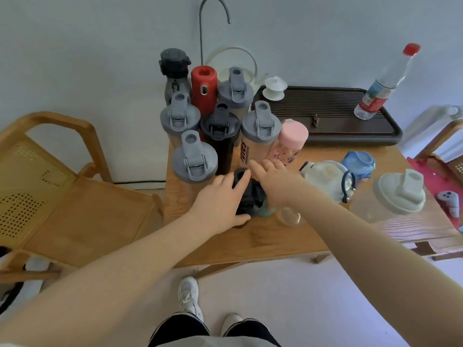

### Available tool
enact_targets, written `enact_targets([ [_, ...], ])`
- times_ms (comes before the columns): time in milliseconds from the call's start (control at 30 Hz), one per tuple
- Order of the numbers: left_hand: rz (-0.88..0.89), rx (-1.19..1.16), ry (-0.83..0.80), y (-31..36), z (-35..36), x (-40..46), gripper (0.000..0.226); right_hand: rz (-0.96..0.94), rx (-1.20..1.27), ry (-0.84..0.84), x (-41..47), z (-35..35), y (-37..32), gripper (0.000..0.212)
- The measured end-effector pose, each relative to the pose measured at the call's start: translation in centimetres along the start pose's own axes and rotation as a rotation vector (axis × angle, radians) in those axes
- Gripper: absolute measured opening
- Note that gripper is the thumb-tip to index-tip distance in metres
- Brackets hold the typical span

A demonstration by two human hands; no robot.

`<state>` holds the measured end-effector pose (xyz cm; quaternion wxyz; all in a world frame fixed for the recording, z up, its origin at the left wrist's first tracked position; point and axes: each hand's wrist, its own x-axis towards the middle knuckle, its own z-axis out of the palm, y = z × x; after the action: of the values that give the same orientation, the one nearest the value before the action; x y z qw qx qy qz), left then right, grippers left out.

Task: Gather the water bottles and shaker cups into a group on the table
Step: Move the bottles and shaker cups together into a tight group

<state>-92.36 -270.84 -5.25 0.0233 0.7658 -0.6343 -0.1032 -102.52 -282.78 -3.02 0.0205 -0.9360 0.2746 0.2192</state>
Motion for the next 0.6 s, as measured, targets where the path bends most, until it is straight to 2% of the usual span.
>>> enact_targets([
  [67,0.081,0.029,0.178,-0.3,-1.2,-1.3,0.071,-0.134,0.125,0.0,-0.9,-0.4,0.1,0.109],
  [133,0.144,0.023,0.392,-1.4,-2.5,-2.3,0.051,-0.213,0.184,0.033,-1.6,-0.4,-0.2,0.11],
  [200,0.107,0.064,0.478,-3.3,-3.5,-2.1,0.046,-0.221,0.188,0.077,-1.7,-0.1,-1.1,0.108],
  [233,0.051,0.072,0.45,-4.2,-4.0,-1.7,0.052,-0.205,0.185,0.091,-1.6,0.1,-1.6,0.107],
  [367,-0.133,-0.009,0.157,-6.6,-4.7,0.2,0.082,-0.116,0.22,0.152,-0.7,1.0,-3.3,0.103],
  [433,-0.124,0.016,0.098,-7.2,-4.2,0.9,0.085,-0.097,0.23,0.177,-0.4,1.1,-3.7,0.097],
  [600,-0.012,0.127,0.087,-8.3,-4.1,1.3,0.076,-0.02,0.259,0.183,0.9,0.2,-4.4,0.09],
])
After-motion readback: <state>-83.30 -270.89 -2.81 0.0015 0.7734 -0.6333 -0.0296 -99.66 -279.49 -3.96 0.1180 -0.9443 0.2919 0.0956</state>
